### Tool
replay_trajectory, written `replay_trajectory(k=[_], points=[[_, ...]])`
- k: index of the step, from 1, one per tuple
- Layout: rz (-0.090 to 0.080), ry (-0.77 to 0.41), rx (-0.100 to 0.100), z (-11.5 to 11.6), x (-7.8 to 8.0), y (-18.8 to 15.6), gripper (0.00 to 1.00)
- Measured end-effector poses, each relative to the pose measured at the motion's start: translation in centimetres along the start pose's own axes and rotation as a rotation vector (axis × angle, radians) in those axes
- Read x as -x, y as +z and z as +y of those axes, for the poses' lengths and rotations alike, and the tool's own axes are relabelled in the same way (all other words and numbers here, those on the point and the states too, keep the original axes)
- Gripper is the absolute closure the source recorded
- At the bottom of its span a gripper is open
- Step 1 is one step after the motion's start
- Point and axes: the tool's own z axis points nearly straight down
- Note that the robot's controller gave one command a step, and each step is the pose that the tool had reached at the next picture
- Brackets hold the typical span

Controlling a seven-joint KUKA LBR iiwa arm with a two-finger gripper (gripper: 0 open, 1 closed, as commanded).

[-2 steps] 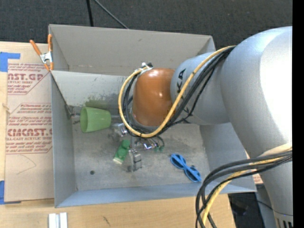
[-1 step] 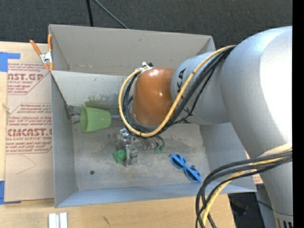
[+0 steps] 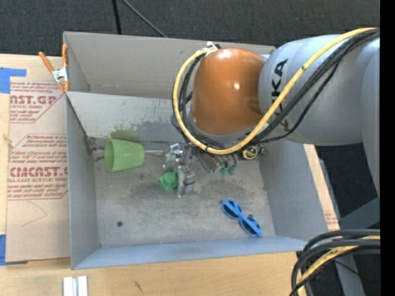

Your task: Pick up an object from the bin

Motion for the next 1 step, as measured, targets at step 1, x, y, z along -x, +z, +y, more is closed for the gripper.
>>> replay_trajectory(k=[1], points=[[-0.004, 0.018, -0.001, -2.76, 3.20, -20.53, 1.00]])
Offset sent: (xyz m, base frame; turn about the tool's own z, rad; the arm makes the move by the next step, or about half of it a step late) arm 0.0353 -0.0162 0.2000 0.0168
